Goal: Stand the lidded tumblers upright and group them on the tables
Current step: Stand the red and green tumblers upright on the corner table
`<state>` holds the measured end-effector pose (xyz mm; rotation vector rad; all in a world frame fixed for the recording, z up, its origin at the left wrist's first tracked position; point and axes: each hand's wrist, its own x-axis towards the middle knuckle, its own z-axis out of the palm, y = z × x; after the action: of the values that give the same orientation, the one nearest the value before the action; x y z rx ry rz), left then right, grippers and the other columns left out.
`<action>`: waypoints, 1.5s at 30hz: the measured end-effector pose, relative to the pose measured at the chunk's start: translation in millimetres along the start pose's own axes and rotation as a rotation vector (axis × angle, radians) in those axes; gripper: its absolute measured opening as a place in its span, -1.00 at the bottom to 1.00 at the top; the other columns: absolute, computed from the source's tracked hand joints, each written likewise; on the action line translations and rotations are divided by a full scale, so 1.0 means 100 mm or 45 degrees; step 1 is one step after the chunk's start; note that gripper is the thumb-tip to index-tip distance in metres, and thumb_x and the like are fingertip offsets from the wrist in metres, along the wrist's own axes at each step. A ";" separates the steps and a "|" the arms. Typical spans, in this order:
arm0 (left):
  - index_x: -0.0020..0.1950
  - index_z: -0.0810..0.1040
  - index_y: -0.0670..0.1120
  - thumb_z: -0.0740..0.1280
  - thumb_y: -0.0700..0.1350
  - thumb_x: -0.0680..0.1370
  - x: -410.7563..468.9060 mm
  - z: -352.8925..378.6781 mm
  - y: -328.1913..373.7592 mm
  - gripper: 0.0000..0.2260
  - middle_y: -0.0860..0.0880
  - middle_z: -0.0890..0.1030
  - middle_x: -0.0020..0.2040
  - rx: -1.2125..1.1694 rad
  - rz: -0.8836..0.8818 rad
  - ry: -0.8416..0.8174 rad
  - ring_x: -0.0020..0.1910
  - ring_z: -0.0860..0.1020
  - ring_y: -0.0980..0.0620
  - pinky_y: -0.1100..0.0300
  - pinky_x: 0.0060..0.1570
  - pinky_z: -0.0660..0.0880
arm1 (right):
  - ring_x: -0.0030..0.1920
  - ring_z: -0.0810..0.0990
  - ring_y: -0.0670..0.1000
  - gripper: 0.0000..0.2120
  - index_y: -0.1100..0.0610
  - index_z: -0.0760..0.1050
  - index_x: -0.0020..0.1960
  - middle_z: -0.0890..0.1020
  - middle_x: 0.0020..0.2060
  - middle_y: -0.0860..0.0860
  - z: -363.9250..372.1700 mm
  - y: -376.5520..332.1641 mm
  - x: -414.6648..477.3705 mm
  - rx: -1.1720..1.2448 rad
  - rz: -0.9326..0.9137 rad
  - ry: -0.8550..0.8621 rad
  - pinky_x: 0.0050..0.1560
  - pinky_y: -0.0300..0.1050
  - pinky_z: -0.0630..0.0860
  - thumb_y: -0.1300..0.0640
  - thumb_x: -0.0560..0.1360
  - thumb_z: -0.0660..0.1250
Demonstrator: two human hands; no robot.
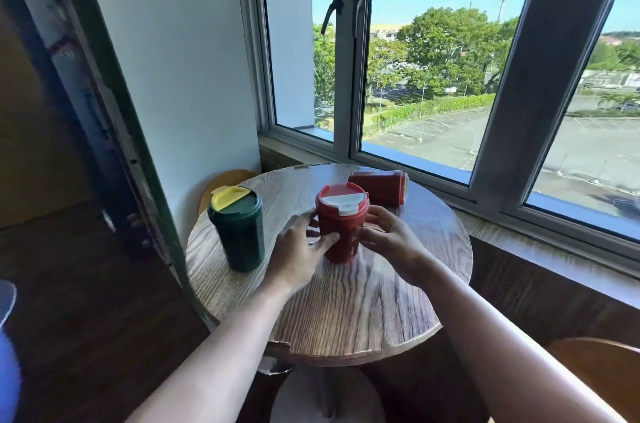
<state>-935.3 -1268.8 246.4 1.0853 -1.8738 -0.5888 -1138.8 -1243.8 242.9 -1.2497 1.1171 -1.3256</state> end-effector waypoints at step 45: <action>0.47 0.32 0.15 0.42 -0.12 0.42 0.24 -1.93 -0.49 -0.35 0.17 0.42 0.33 -0.288 -0.238 -0.551 0.36 0.42 0.07 0.39 0.09 0.41 | 0.11 0.64 0.03 -0.66 0.06 0.49 0.27 0.60 0.23 0.04 1.82 -0.65 0.19 -0.943 -0.174 0.171 0.14 -0.07 0.53 0.01 0.53 0.36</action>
<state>-752.8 -1309.9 319.7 1.0462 -2.0138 -1.1922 -960.9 -1255.9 319.8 -1.8063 1.7342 -1.1338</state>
